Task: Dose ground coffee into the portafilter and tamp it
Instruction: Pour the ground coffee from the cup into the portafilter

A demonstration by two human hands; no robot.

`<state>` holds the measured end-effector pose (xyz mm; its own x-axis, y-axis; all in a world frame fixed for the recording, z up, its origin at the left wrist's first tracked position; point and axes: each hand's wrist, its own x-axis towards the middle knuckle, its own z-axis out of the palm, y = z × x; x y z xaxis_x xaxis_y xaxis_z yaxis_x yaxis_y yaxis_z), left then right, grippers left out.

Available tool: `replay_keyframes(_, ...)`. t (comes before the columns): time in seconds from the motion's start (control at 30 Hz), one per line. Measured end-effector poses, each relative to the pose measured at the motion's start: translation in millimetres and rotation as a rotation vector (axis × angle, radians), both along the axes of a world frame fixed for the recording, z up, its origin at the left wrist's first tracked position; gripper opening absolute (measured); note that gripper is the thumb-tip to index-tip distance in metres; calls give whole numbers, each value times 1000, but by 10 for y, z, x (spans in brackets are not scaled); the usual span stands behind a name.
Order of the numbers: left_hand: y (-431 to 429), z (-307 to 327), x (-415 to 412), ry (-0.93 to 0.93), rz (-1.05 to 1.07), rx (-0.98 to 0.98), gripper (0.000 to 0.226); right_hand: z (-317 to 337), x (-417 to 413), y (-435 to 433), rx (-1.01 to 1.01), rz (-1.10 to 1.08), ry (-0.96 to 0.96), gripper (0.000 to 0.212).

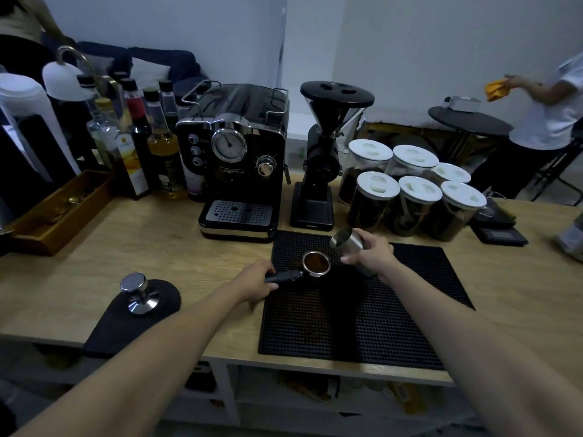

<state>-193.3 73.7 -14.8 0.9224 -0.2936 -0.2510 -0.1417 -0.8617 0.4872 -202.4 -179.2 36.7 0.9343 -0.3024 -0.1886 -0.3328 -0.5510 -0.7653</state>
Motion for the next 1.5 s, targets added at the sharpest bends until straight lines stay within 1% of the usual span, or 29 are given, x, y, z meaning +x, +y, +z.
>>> replay_keyframes(0.1,-19,7,2,-2,3,-2,36,12,1,26,-165,71,32,76)
replay_keyframes(0.2,-45,38,18,-9,7,-33,36,35,14,48,-228,85,87,80)
replay_keyframes(0.37,-22,5,14,49,-16,41,36,61,17,56,-298,106,77,79)
replay_keyframes(0.43,-18,0,21,52,-29,54,37,68,5,66,-373,135,84,79)
replay_keyframes(0.53,-20,25,27,59,-41,71,39,97,-18,109,-587,223,63,78)
replay_keyframes(0.63,-23,36,40,69,-46,77,40,112,-46,187,-851,355,-15,70)
replay_keyframes(0.73,-25,38,48,82,-45,77,40,120,-56,287,-968,480,-79,64)
replay_keyframes(0.8,-23,46,47,92,-44,74,41,124,-56,334,-1016,534,-94,64)
replay_keyframes(0.93,-19,52,46,105,-46,70,43,135,-50,354,-1099,563,-107,63)
replay_keyframes(1.1,-6,46,44,110,-43,70,44,129,-46,434,-1109,637,-110,65)
replay_keyframes(1.27,-10,50,44,110,-43,76,46,156,-23,415,-1142,615,-112,65)
replay_keyframes(1.4,-13,58,50,113,-42,78,46,144,-30,431,-1146,666,-108,66)
replay_keyframes(1.5,-10,59,45,117,-40,79,47,154,-18,406,-1163,630,-122,65)
